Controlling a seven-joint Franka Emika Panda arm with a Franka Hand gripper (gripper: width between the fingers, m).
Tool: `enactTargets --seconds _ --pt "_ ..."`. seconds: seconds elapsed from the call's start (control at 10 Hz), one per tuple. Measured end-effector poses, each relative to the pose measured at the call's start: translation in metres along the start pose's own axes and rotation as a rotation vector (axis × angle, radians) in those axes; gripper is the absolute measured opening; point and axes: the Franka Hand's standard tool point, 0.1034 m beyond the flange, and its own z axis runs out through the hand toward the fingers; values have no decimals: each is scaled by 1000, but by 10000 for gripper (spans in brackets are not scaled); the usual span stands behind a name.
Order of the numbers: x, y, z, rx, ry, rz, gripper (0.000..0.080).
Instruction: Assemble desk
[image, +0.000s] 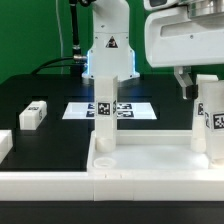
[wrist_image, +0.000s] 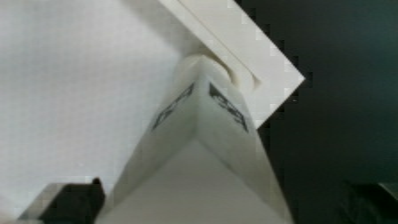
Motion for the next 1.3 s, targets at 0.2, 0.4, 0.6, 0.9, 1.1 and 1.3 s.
enactTargets --seconds 0.2,0.4,0.6,0.9,1.1,1.3 --pt "3 -1 -3 -27 20 -313 649" --pt "4 -2 -3 -33 24 -346 649" --pt "5 -1 -3 -31 25 -286 388" --pt "4 -1 -2 -30 27 -67 253" --pt "3 -5 0 -29 32 113 18" --pt "4 -4 1 -27 35 232 6"
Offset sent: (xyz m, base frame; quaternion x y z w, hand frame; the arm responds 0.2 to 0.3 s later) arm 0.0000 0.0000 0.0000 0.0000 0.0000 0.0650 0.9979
